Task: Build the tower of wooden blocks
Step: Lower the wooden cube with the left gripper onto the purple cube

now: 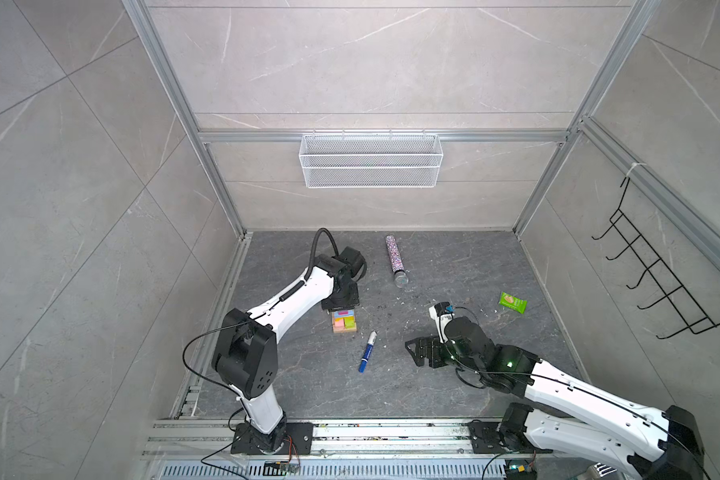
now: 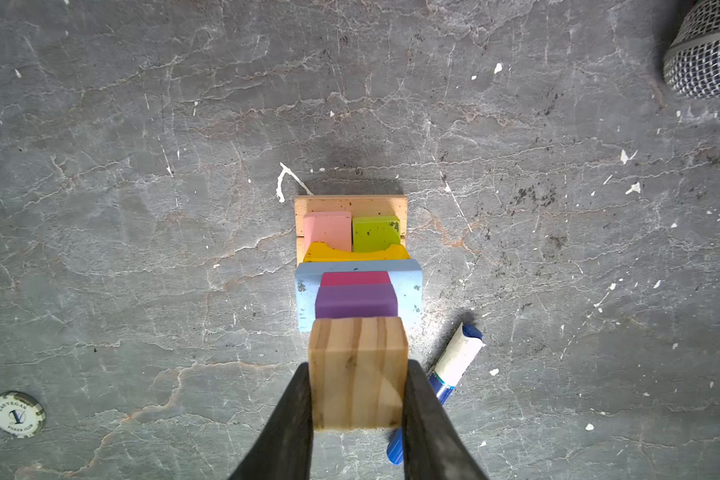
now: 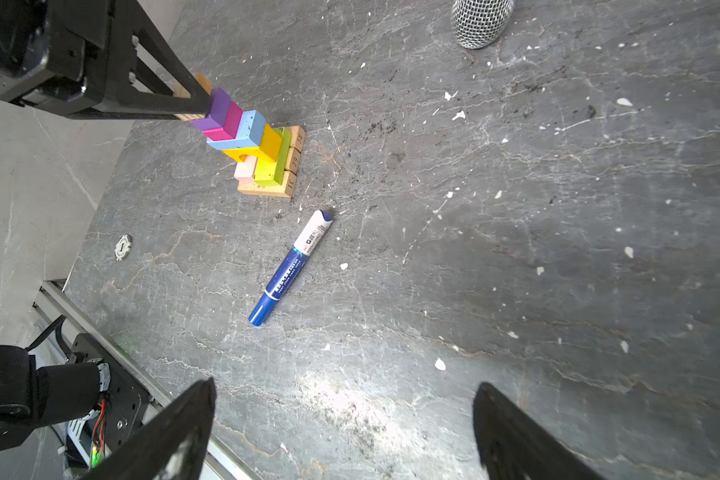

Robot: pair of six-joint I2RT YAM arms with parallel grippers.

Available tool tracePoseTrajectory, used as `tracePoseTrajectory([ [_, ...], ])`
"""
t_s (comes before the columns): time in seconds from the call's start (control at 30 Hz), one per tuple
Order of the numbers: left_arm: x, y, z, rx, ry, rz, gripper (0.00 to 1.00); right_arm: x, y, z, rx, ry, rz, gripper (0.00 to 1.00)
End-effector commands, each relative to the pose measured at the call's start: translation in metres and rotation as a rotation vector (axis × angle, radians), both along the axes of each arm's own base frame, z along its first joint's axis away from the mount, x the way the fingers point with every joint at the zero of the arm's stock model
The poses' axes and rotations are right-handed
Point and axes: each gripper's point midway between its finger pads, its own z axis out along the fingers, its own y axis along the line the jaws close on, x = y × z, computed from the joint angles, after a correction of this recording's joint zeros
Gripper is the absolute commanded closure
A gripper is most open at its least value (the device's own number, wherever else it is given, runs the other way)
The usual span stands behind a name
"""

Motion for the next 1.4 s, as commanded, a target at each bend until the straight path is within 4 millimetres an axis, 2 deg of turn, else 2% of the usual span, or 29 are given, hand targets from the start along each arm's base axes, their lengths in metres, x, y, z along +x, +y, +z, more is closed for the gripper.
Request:
tracePoseTrajectory([
  [0.0, 0.0012, 0.0003, -0.0008, -0.013, 0.006, 0.021, 0.69, -0.0004, 0.0035, 0.0084, 0.009, -0.003, 0.008, 0.03],
  [1.37, 0.0062, 0.002, -0.0011, -0.014, -0.009, 0.033, 0.69, -0.0009, 0.0045, 0.006, 0.008, 0.004, 0.012, 0.03],
])
